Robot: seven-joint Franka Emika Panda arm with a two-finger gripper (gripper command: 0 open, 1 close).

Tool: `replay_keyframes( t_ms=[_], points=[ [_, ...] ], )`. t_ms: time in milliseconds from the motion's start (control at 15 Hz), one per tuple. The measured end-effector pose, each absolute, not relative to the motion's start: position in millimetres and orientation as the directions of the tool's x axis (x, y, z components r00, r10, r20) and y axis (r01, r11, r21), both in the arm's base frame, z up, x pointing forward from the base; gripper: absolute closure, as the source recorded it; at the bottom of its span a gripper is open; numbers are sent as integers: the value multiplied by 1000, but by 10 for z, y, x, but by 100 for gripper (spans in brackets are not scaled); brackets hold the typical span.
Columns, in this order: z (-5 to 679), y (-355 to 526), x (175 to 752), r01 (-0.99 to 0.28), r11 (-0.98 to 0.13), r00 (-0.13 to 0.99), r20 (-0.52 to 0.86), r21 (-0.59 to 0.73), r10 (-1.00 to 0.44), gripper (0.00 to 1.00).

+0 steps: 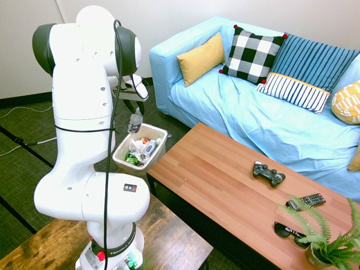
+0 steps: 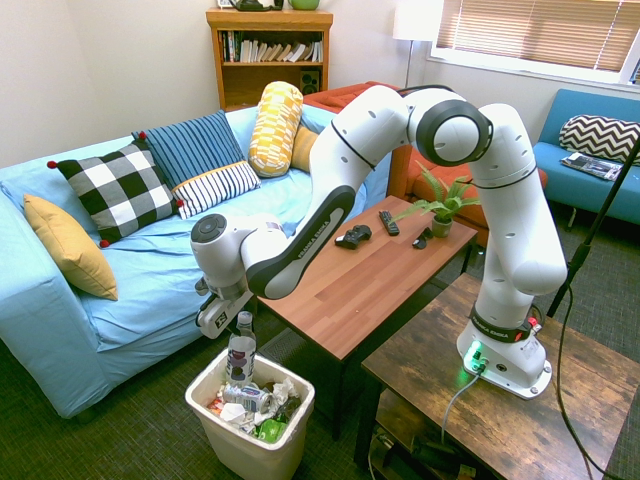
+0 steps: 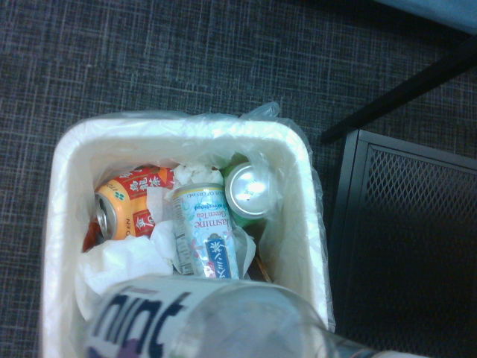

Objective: Throw the bottle in the trash bin

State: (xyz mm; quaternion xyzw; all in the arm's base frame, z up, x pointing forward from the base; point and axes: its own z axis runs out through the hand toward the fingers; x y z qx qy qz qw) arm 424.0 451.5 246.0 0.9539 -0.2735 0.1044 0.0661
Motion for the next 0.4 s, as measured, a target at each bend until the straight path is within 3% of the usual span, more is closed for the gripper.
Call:
replay_keyframes(
  t_ms=[400],
  points=[
    [2603,4469,4306,-548,-835,821,226,50,-525,0]
  ],
)
